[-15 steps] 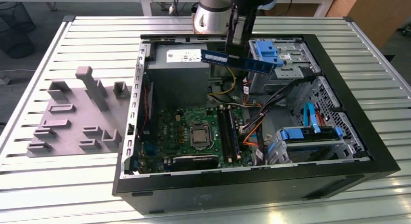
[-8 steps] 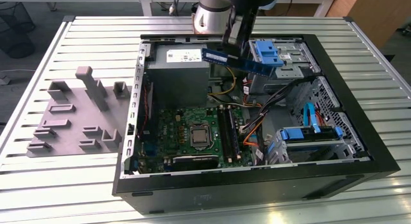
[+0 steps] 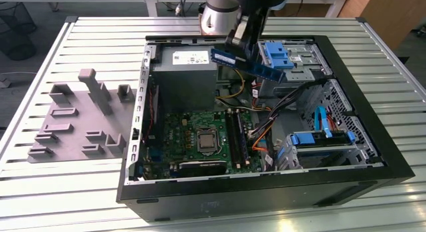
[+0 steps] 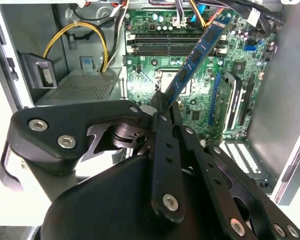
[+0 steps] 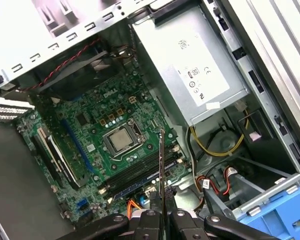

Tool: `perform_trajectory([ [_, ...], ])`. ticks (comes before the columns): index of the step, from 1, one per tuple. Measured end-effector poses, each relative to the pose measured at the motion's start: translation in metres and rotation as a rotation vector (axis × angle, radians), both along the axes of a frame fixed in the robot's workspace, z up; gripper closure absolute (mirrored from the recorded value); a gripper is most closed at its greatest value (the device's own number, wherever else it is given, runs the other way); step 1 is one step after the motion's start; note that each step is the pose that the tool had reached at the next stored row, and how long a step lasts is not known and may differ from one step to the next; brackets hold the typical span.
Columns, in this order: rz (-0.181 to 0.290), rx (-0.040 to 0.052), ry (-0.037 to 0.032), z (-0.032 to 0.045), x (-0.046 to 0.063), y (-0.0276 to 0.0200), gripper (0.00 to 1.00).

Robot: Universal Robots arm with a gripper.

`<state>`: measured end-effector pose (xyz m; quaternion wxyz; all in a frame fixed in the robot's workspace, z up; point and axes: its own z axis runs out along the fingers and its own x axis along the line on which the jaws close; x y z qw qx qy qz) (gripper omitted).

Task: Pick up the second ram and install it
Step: 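Insert the second ram into the second slot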

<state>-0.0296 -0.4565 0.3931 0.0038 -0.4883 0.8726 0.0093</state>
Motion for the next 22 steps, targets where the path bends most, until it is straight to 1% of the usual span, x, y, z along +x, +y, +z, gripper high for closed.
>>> perform_trajectory([
  [22,-0.231,-0.0053,0.0000,-0.0009,-0.0001,0.0000,0.86],
])
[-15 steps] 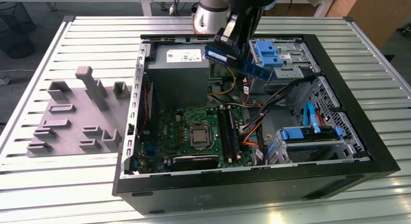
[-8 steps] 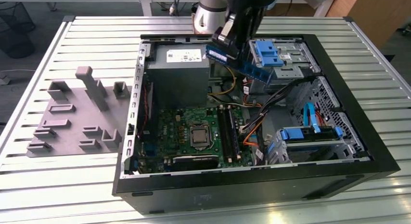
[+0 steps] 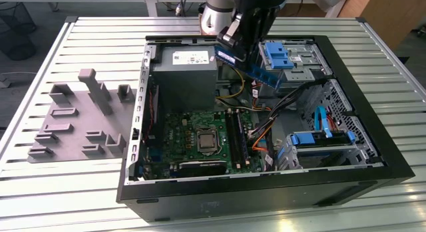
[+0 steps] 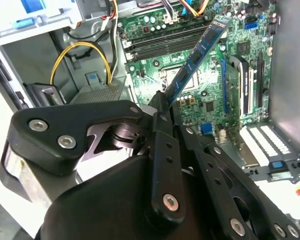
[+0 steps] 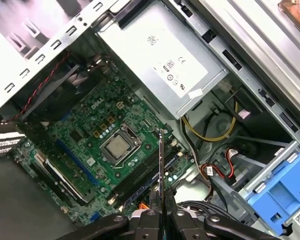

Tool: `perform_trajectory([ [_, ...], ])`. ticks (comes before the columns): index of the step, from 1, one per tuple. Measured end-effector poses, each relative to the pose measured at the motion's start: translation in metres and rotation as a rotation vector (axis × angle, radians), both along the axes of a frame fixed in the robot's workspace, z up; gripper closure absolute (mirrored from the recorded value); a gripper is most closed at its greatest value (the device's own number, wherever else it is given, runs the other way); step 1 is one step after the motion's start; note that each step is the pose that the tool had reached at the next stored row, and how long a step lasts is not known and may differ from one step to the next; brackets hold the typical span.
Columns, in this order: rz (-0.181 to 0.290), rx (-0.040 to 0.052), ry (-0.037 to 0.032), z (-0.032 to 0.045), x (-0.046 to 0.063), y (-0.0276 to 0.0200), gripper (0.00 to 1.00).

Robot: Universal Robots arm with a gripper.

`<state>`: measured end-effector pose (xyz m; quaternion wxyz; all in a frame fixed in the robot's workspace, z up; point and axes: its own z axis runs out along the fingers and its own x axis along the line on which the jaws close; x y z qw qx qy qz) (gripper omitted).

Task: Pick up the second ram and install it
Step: 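Insert the second ram into the second slot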

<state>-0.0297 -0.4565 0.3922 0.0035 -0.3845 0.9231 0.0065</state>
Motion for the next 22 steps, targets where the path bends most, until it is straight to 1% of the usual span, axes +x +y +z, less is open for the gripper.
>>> perform_trajectory([
  [22,-0.250,-0.0042,0.0001,-0.0009,0.0000,0.0000,0.86],
])
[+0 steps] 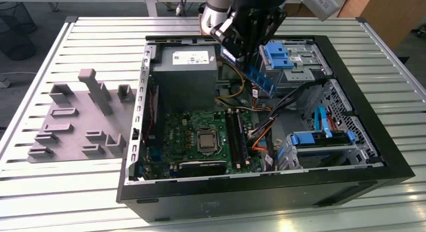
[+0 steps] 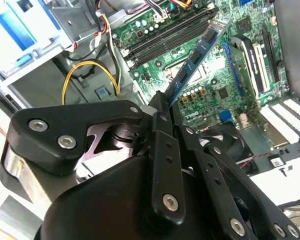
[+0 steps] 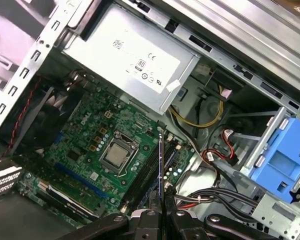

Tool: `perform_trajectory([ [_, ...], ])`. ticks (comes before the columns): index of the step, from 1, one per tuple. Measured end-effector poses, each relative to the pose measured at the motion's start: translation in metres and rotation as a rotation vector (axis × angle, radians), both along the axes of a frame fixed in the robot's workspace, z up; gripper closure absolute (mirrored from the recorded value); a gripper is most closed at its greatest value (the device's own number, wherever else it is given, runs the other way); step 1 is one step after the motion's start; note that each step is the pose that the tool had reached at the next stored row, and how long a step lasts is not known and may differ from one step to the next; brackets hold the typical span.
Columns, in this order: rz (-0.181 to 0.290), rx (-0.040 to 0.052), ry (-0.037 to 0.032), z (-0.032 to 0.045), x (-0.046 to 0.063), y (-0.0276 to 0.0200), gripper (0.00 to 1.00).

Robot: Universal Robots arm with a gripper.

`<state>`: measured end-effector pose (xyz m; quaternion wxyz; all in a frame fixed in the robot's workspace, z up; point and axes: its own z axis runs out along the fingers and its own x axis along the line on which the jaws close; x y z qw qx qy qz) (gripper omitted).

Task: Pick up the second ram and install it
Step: 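Insert the second ram into the second slot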

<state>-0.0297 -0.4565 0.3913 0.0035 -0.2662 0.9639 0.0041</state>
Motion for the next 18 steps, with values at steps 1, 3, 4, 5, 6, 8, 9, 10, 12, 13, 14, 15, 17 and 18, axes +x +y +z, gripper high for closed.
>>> perform_trajectory([
  [1,-0.011,-0.0001,0.0000,-0.0001,0.0000,0.0000,0.86],
  [3,-0.034,-0.0004,0.0000,-0.0001,0.0000,0.0000,0.86],
  [4,-0.044,-0.0004,0.0000,-0.0001,0.0000,0.0000,0.86],
  [5,-0.054,-0.0005,0.0000,-0.0002,0.0000,0.0000,0.86],
  [6,-0.065,-0.0007,0.0000,-0.0002,0.0000,0.0000,0.86],
  [8,-0.087,-0.0009,0.0000,-0.0002,0.0000,0.0000,0.86],
  [9,-0.098,-0.0009,0.0000,-0.0003,0.0000,0.0000,0.86],
  [10,-0.109,-0.0009,0.0000,-0.0003,0.0000,0.0000,0.86],
  [12,-0.131,-0.0010,0.0000,-0.0003,0.0000,0.0000,0.86],
  [13,-0.142,-0.0010,0.0000,-0.0004,0.0000,0.0000,0.86],
  [14,-0.154,-0.0010,0.0000,-0.0004,0.0000,0.0000,0.86],
  [15,-0.164,-0.0010,0.0000,-0.0004,0.0000,0.0000,0.86],
  [17,-0.184,-0.0011,0.0000,-0.0005,0.0000,0.0000,0.86],
  [18,-0.194,-0.0011,0.0000,-0.0005,0.0000,0.0000,0.86],
])
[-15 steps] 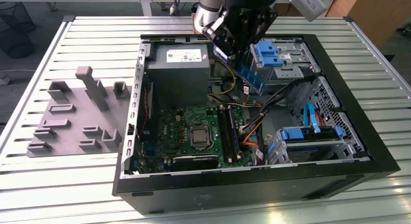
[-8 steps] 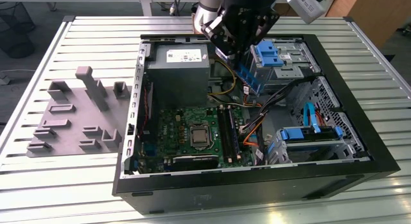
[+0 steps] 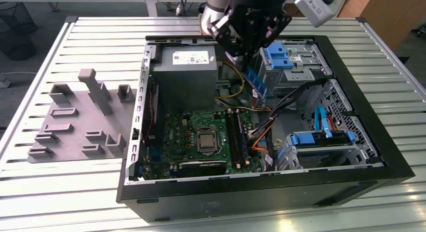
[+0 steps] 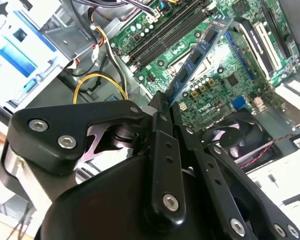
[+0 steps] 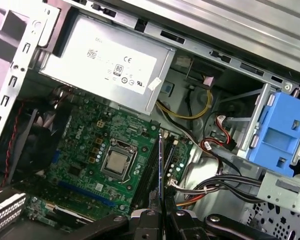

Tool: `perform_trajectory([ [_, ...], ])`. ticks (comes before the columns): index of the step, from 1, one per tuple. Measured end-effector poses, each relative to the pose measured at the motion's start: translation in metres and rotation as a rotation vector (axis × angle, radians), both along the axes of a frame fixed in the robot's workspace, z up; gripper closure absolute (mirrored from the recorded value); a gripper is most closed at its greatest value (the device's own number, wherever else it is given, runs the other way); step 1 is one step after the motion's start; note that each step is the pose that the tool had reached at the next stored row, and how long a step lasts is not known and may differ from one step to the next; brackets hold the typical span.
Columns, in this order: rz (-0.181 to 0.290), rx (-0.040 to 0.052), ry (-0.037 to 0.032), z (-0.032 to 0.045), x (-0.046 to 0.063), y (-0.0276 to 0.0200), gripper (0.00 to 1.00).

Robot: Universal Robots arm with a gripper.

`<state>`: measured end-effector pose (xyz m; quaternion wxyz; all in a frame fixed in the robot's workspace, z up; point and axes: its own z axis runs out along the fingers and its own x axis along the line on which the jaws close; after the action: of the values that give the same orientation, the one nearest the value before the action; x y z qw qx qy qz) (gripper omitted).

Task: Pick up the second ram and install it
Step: 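Insert the second ram into the second slot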

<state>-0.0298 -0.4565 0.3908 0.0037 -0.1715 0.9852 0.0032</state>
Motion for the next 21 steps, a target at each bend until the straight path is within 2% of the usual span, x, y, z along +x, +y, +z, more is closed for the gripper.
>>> perform_trajectory([
  [7,-0.081,-0.0015,0.0000,-0.0003,0.0000,0.0000,0.86],
  [21,-0.299,-0.0049,0.0002,-0.0019,0.0000,0.0000,0.86],
])
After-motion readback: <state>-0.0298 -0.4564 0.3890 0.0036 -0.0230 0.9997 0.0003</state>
